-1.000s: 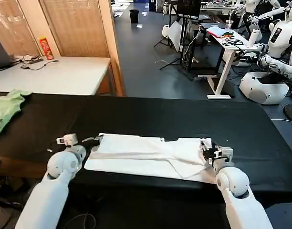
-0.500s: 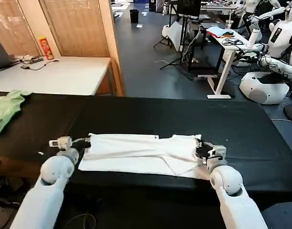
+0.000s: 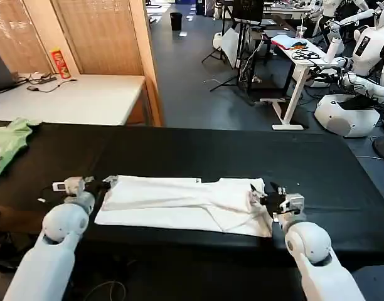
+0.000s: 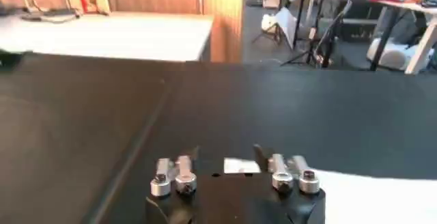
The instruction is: Fold and organize the clothes.
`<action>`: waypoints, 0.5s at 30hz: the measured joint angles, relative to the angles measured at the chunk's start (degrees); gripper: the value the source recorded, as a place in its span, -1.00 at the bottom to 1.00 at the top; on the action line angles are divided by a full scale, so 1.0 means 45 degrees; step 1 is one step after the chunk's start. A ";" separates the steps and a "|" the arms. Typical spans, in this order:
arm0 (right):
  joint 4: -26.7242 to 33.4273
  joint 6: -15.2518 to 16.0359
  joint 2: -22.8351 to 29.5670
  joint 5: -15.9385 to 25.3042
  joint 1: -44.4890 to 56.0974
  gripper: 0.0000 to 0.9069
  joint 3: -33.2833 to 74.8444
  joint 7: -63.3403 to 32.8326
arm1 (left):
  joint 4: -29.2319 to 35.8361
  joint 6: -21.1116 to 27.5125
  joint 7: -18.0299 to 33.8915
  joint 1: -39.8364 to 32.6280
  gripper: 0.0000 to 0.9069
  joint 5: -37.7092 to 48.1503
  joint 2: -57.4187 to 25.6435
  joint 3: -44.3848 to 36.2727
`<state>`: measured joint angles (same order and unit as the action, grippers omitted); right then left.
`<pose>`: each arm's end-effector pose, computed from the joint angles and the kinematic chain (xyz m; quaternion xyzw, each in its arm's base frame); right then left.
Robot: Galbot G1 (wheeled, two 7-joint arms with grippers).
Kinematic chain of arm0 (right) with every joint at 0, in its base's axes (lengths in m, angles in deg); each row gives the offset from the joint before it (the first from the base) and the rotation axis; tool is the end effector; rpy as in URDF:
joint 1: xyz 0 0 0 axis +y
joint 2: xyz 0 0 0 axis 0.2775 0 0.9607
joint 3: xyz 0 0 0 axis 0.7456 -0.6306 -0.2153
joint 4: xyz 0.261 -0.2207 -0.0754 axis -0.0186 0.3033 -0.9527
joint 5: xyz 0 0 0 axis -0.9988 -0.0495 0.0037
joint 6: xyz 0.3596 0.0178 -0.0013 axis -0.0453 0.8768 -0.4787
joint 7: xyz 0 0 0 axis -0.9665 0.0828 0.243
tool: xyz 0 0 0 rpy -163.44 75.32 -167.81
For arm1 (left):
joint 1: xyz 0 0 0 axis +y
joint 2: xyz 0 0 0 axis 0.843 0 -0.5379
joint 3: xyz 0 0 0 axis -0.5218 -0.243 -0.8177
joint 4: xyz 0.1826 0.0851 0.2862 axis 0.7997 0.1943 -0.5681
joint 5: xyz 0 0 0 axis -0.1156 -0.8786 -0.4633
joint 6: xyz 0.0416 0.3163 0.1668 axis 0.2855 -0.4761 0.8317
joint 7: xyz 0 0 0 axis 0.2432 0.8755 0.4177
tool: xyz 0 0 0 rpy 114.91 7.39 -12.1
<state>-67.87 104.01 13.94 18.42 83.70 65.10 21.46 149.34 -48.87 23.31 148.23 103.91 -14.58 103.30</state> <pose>0.2944 -0.0808 -0.2517 0.0634 -0.9825 0.0185 0.1741 0.3509 0.1471 -0.2514 0.0229 -0.9764 0.0165 0.2143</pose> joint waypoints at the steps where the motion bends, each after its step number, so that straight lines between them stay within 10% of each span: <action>1: -0.0204 -0.0001 -0.0022 -0.0009 0.0125 0.94 0.0067 0.0001 | 0.0067 -0.0004 -0.0016 0.0073 0.94 0.0152 -0.0025 0.0078; 15: -0.1280 -0.0045 0.0149 0.0085 0.0855 0.94 0.0206 0.0010 | 0.1849 -0.0920 -0.0657 0.3338 0.94 0.1072 0.0820 0.1283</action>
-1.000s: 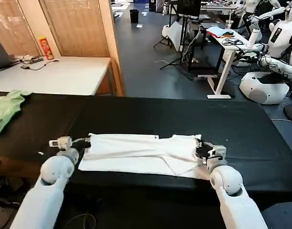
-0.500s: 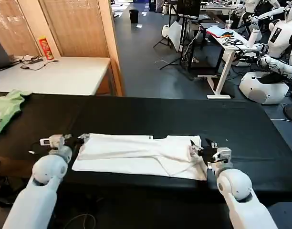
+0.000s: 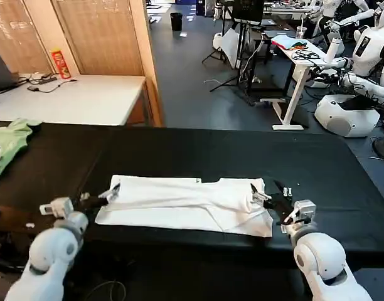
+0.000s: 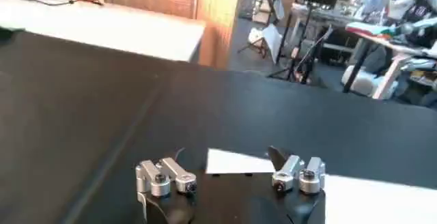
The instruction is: Fold and organize the clothes.
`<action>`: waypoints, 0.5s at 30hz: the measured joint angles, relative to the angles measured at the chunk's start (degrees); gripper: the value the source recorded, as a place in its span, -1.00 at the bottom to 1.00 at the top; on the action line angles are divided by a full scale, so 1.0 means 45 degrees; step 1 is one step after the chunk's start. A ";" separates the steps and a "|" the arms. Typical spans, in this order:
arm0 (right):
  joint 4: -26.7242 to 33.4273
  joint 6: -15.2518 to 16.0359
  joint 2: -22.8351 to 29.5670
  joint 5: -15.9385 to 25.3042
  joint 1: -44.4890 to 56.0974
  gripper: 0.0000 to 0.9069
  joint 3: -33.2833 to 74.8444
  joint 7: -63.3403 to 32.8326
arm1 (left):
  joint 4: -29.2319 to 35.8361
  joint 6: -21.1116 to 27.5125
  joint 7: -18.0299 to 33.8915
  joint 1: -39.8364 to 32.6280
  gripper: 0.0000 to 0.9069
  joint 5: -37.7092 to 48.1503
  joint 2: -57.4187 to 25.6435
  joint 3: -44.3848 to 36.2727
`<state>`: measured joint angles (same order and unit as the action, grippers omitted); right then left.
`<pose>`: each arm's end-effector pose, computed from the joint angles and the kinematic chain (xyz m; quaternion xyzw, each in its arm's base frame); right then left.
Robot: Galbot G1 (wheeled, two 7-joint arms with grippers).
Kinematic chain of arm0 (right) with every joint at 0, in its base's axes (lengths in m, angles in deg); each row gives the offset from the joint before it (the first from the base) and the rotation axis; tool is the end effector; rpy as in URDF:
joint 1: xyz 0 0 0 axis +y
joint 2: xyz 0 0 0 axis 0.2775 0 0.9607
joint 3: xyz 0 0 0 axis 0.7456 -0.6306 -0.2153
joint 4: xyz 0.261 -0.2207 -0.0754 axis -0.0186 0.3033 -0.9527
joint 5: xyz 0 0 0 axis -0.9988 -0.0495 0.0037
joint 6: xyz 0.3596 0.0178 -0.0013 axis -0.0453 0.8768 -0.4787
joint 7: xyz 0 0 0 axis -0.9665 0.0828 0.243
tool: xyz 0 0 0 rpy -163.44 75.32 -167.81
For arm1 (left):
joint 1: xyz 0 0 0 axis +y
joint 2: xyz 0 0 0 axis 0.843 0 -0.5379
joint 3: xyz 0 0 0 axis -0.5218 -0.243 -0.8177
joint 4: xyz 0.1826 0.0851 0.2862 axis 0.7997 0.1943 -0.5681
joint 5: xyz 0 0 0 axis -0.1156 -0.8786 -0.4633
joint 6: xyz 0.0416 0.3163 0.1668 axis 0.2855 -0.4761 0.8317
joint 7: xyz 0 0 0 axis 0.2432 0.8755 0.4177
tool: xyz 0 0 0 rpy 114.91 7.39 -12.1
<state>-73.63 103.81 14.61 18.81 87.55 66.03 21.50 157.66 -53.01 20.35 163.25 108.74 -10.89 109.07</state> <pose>0.2694 -0.0701 -0.2370 0.0758 -0.9847 0.0148 0.1560 0.2726 0.1402 -0.2802 -0.0006 -0.9707 0.0919 0.2221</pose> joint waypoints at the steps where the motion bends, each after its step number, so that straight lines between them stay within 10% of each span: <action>1: -0.0027 -0.0008 -0.0002 0.0006 0.0034 0.94 0.0023 0.0004 | -0.0029 -0.0127 -0.0083 0.0132 0.94 -0.0063 0.0031 0.0020; 15: -0.0182 -0.0066 0.0225 0.0277 0.0114 0.94 0.0033 0.0050 | -0.0451 -0.0940 -0.0720 0.0715 0.48 -0.2050 0.0320 -0.0186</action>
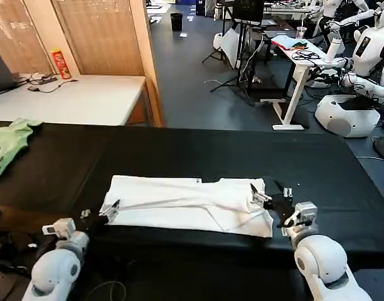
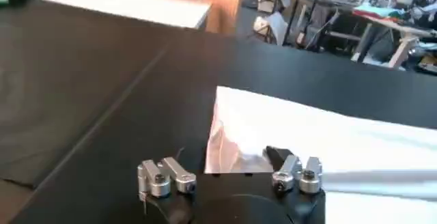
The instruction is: Fold and organize the clothes.
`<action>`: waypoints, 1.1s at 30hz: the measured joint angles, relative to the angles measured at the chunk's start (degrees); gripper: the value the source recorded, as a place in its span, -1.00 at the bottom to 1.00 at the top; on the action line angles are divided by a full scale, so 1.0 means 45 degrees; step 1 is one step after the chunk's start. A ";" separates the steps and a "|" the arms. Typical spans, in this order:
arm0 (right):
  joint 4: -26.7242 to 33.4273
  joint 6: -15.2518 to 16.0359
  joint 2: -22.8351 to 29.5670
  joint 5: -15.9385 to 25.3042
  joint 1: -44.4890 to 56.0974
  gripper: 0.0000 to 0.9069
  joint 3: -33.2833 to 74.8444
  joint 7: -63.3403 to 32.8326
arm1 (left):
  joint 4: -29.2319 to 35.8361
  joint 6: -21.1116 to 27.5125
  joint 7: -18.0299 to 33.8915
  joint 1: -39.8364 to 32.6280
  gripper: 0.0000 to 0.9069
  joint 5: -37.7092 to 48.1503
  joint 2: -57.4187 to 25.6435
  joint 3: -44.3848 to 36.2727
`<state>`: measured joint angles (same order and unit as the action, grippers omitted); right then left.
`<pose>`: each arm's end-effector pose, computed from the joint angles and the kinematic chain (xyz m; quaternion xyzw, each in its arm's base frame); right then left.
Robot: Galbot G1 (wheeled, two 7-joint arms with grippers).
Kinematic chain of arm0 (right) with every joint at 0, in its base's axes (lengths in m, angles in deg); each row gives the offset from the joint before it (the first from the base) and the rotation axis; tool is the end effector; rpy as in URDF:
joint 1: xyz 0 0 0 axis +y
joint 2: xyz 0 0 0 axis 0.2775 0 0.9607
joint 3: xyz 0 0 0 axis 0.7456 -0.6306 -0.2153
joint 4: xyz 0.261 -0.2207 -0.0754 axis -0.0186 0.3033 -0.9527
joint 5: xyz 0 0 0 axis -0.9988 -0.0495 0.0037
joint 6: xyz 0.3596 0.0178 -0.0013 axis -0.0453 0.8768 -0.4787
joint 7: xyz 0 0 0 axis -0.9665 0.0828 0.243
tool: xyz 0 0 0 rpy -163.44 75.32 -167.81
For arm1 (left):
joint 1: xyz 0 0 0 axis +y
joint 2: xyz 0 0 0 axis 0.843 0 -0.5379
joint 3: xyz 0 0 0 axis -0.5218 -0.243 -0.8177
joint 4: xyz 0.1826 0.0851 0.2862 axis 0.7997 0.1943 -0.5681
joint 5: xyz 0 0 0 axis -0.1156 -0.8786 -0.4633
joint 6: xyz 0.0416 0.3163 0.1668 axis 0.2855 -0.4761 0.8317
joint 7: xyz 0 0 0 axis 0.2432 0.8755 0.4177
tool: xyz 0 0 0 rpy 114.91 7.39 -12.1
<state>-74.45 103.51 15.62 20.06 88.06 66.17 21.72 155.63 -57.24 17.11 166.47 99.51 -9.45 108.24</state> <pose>0.2657 -0.0660 -0.2356 0.0748 -0.9859 0.0154 0.1488 0.2553 0.1360 -0.3120 -0.0006 -0.9728 0.0370 0.2285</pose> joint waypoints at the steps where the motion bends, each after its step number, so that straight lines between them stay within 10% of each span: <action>1: 0.0001 -0.0015 0.0017 0.0035 0.0003 0.94 -0.0005 0.0005 | 0.0009 -0.0001 -0.0045 -0.0002 0.44 -0.0157 0.0028 -0.0054; 10: -0.0013 -0.0143 0.0170 0.0395 0.0035 0.94 -0.0057 0.0167 | 0.0015 0.0113 -0.0263 -0.0235 -0.05 -0.1043 0.0060 -0.0367; 18: -0.0147 -0.0177 0.0262 0.0496 0.0101 0.94 -0.0025 0.0247 | -0.0245 0.0644 -0.0335 -0.0622 -0.96 -0.0183 -0.0155 -0.0475; 25: -0.0247 -0.0191 0.0276 0.0514 0.0201 0.94 0.0049 0.0263 | -0.0469 0.0979 -0.0166 -0.0916 -1.00 0.0739 -0.0348 -0.0498; 33: -0.0307 -0.0199 0.0447 0.0532 0.0270 0.94 0.0084 0.0249 | -0.0558 -0.0708 -0.0962 -0.0531 -1.00 -0.3098 -0.0917 -0.0155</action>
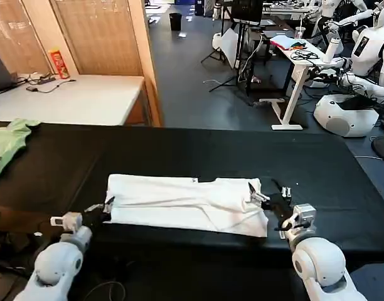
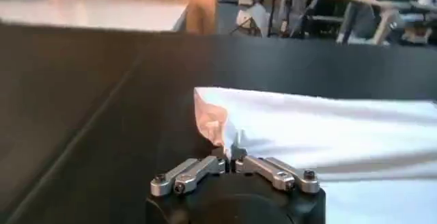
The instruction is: Fold and organize the clothes.
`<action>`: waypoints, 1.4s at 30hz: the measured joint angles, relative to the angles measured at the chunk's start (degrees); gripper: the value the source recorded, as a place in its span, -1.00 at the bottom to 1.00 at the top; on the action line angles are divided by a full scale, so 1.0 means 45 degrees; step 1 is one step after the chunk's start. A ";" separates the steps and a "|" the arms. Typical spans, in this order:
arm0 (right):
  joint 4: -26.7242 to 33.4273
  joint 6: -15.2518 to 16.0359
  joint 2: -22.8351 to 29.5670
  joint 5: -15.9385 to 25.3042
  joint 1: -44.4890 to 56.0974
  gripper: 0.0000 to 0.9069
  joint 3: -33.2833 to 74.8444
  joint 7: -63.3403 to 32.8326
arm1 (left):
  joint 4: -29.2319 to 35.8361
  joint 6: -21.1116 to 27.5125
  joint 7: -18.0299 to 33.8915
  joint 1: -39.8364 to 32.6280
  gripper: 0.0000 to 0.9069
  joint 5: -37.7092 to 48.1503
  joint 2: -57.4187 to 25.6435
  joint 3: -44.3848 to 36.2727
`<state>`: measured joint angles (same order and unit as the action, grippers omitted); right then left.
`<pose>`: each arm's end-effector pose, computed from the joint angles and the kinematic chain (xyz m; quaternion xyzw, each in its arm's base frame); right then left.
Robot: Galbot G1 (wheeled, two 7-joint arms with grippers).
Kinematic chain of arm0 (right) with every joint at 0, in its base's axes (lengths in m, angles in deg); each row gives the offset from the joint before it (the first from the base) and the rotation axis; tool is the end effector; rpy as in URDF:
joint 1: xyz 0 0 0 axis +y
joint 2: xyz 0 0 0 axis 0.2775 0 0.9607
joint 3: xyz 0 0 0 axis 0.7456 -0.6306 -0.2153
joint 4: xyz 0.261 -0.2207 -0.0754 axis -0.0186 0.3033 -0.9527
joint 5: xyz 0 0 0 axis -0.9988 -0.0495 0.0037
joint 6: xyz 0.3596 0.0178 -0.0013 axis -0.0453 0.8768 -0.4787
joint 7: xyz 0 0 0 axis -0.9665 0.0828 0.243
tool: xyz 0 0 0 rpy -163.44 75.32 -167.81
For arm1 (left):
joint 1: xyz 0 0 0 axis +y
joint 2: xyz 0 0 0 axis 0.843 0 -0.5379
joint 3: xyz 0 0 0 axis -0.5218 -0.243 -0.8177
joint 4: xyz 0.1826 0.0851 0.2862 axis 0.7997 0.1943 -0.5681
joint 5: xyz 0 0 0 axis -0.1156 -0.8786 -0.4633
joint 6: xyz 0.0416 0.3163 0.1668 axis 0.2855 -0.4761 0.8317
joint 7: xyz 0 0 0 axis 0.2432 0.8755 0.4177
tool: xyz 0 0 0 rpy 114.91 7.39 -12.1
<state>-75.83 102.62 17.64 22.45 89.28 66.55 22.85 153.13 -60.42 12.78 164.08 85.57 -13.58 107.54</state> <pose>0.2580 -0.0595 -0.2347 0.0767 -0.9876 0.0148 0.1358 0.2710 0.1547 -0.3070 -0.0146 -0.9731 -0.1080 0.2030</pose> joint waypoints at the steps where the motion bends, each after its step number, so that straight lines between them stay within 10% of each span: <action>1: -0.0007 -0.0003 0.0013 0.0000 0.0017 0.94 0.0015 -0.0002 | -0.0038 -0.0259 0.0016 0.0052 -1.00 -0.0617 -0.0136 0.0087; 13: -0.0110 -0.0027 0.0298 0.0181 0.0240 0.94 0.0026 -0.0020 | 0.0226 -0.1509 0.0614 0.0511 -1.00 -0.4320 -0.1700 0.0810; 31: -0.0238 -0.0139 0.0868 0.0721 0.1116 0.94 0.0711 -0.0017 | 0.3830 0.2385 0.2780 -0.0626 -1.00 0.4709 0.1036 -0.3225; 42: -0.0078 -0.0143 0.1055 0.0922 0.1086 0.94 0.0580 -0.0016 | 0.3486 0.2545 0.2838 -0.1496 -1.00 0.5776 0.2631 -0.4824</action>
<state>-76.18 101.98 22.38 26.60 94.17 69.16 22.78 168.81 -48.97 25.55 157.35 111.56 -1.74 85.83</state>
